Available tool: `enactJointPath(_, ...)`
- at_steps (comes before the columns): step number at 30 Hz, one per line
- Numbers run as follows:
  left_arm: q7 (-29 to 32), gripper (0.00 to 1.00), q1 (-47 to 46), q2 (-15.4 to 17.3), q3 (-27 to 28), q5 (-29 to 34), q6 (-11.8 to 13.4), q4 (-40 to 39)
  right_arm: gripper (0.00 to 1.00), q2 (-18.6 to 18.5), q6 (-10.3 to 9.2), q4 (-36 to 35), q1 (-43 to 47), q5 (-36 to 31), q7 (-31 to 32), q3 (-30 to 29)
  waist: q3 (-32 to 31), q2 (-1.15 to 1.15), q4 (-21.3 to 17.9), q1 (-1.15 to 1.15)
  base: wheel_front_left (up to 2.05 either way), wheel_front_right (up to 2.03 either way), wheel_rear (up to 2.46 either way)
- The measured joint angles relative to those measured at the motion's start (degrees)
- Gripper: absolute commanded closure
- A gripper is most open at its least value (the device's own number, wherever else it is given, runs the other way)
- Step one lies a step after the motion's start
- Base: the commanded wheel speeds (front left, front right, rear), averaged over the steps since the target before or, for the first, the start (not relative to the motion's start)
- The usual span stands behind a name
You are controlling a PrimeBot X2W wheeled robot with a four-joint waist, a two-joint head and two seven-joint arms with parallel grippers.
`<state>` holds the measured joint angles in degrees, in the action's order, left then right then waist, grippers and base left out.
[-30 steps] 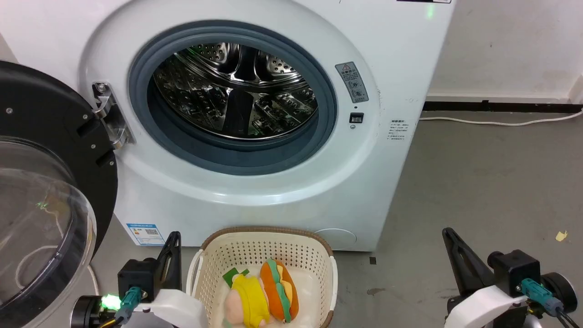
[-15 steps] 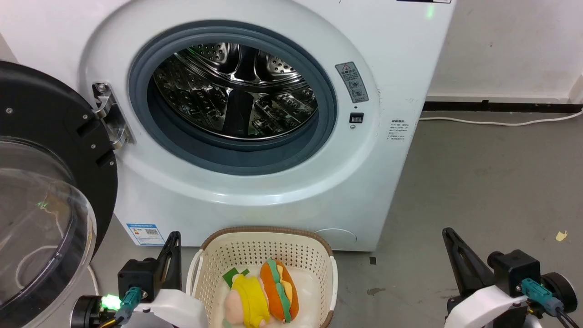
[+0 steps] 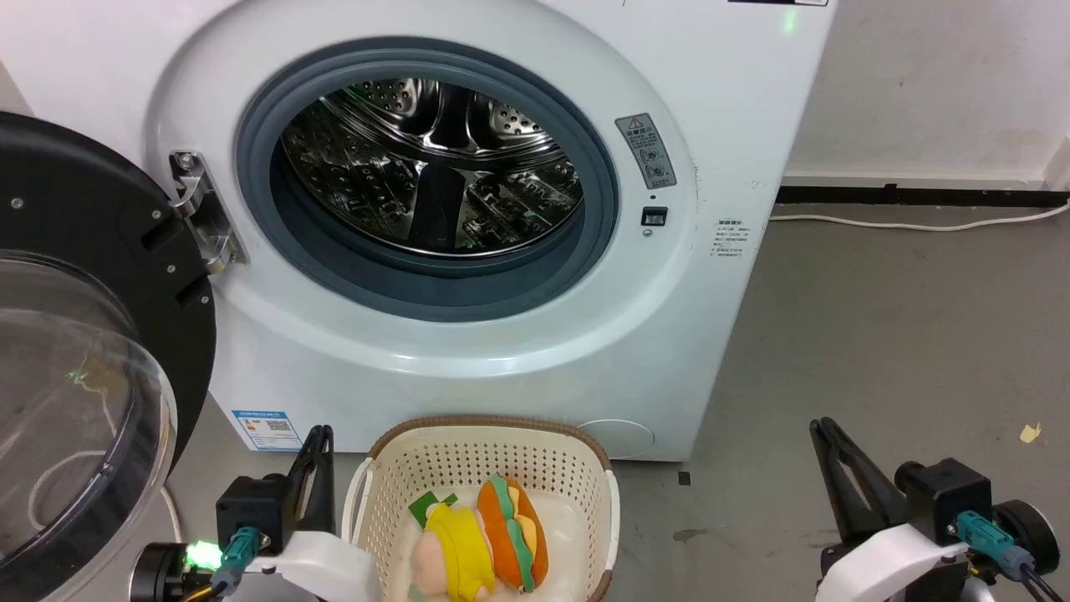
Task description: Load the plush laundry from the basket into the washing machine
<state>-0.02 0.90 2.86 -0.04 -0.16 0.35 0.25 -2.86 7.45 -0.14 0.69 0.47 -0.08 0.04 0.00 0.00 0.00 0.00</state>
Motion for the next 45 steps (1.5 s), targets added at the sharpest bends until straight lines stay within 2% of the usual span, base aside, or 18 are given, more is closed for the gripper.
enactJointPath(1,0.0,0.00,0.0,0.0,0.0,0.0,0.0,0.0,0.00,0.0,0.00,0.0,0.0,0.0,0.0,0.0,0.0,0.00,0.0,0.00,0.00,0.00,0.00)
enactJointPath(25,-2.2,0.00,0.0,0.3,-1.8,-1.5,-1.0,3.1,0.00,0.0,0.00,-0.5,0.2,2.1,-2.1,-0.6,2.6,0.00,-1.2,0.00,0.00,0.00,0.00)
enactJointPath(38,-2.5,0.00,-3.6,2.4,-5.2,-3.0,-1.9,9.5,0.00,0.0,0.00,-1.1,0.2,4.3,-3.6,0.9,7.6,0.00,-3.9,0.01,0.00,0.00,0.00)
enactJointPath(45,-2.0,0.00,-6.9,4.9,-6.6,-4.1,-2.4,13.5,0.00,0.0,0.00,-1.8,0.1,6.2,-4.4,1.5,11.1,0.00,-5.7,0.01,0.00,0.00,0.00)
